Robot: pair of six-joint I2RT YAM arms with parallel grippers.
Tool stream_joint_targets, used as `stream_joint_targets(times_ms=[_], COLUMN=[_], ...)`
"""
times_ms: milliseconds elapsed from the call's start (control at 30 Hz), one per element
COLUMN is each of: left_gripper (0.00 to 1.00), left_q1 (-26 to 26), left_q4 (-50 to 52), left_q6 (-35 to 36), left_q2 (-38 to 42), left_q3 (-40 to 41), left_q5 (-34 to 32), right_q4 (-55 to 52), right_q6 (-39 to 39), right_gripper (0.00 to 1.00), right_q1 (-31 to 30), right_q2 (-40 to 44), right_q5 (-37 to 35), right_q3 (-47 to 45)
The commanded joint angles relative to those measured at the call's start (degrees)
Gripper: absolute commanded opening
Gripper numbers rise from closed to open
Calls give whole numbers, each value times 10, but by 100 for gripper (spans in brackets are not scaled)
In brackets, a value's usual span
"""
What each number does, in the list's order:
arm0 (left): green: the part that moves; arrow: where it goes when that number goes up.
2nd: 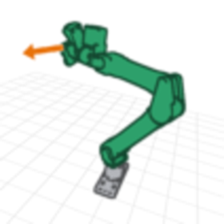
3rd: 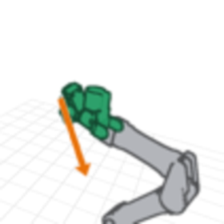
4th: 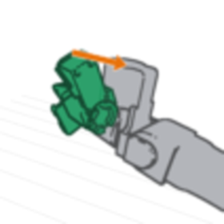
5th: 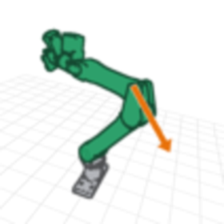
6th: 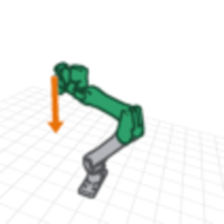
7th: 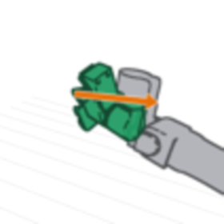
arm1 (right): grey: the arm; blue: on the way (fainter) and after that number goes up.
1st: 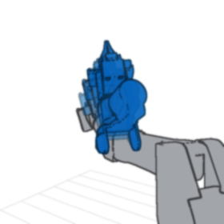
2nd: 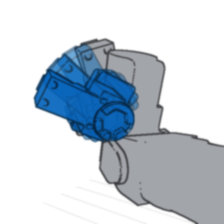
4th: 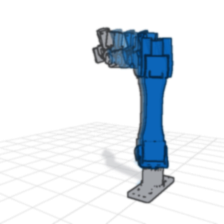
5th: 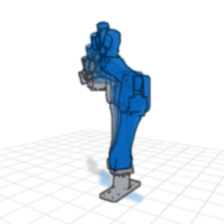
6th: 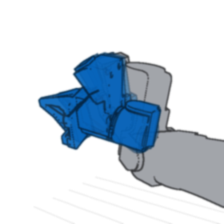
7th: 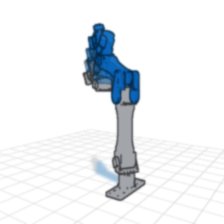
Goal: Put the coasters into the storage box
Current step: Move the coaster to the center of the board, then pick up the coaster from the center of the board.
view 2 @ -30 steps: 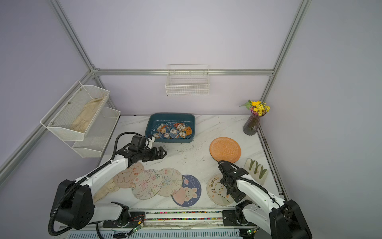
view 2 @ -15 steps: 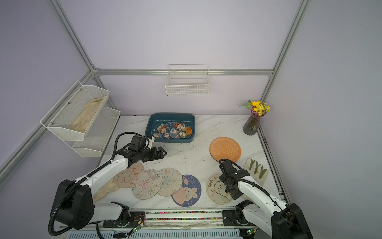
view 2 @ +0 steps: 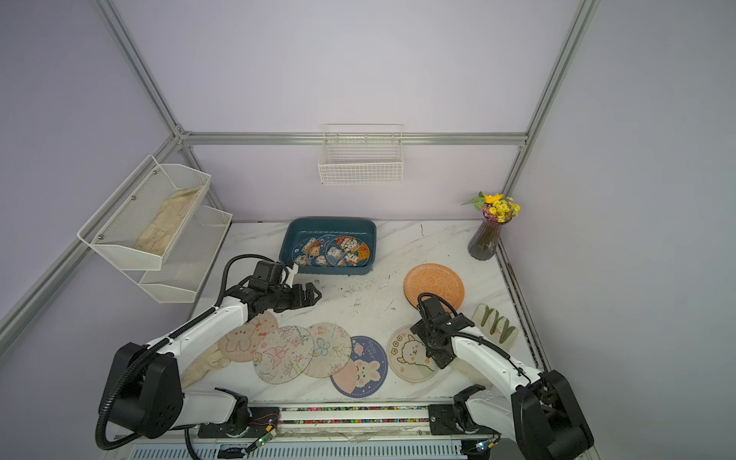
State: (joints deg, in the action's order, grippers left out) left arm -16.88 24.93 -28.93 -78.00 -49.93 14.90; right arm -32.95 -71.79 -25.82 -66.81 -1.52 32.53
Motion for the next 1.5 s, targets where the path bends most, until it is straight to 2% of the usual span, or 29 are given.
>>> stream_joint_targets(times_ms=[0,167,300,600,800,1033,1333,1467], left_gripper=[100,100,100,100,100,100,100,100], left_q1=[0,0,0,-1,-1,-2,-3,-2], left_q4=[-7,-7,-6,-3,-4,-3,-4,-3], left_q6=[9,7,5,8,8,8,5,5], left_q2=[2,6,10,9,6,10,13,12], left_q3=[-23,-21,-19,-20,-23,-21,-21,-22], left_q5=[4,3,3,7,10,10,5,5], right_q4=[29,-30,-109,-116,-91,-59,9,16], right_q6=[34,83,97,111,96,91,108,115], right_gripper=[97,97,97,97,81,73,60,44], right_q1=[-6,-5,20,34,34,34,32,31], right_q2=[-23,-49,-33,12,39,46,15,-3], right_q5=[10,-21,-52,-13,23,45,89,93], right_q3=[30,72,70,28,-20,-42,-55,-47])
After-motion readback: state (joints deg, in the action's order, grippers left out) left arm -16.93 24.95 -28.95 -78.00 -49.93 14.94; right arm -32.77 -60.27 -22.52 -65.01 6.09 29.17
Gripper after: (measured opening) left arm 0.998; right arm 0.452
